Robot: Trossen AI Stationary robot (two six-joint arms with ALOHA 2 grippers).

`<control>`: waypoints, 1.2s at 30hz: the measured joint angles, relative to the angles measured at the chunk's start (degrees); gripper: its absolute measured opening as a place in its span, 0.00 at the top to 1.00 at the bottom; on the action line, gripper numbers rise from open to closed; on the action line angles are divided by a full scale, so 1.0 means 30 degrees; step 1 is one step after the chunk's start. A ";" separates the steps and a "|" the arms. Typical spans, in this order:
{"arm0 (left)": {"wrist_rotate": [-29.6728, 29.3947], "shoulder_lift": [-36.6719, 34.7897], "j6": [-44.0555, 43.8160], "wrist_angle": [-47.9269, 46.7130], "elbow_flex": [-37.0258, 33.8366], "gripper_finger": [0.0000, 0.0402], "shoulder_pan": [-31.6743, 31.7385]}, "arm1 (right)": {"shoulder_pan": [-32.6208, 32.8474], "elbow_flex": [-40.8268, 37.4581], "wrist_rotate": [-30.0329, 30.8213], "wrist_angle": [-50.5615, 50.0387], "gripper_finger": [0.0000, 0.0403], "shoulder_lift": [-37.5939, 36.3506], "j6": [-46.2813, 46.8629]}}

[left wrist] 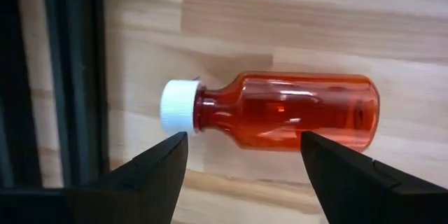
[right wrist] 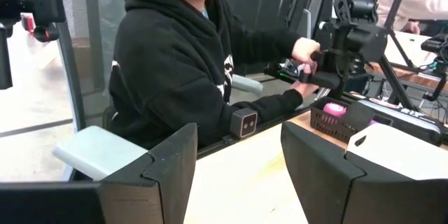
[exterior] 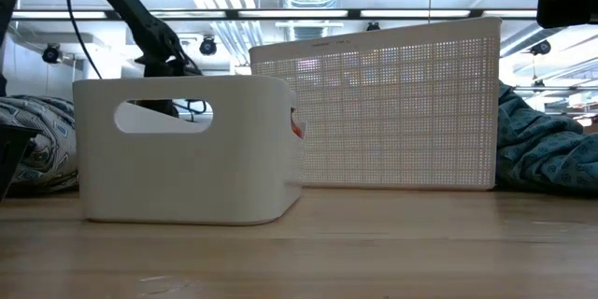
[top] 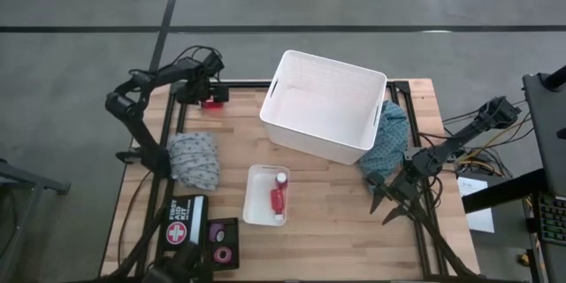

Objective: Pick & Place Medicine items
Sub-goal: Put the red medicine bottle into the small white bin

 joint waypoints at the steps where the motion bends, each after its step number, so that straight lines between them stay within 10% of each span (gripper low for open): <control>1: 0.0245 0.0195 0.0032 0.0142 0.0050 0.29 0.0159 | 0.0001 0.0000 0.0001 -0.0002 0.49 -0.0004 -0.0007; 19: 0.2450 0.0449 0.1012 0.1160 0.0582 0.29 -0.0059 | 0.0001 0.0000 -0.0005 0.0002 0.49 -0.0005 -0.0004; 36: 0.3847 0.0067 0.0929 0.1276 0.0595 0.29 -0.6344 | 0.0003 0.0003 -0.0005 0.0005 0.49 -0.0005 -0.0005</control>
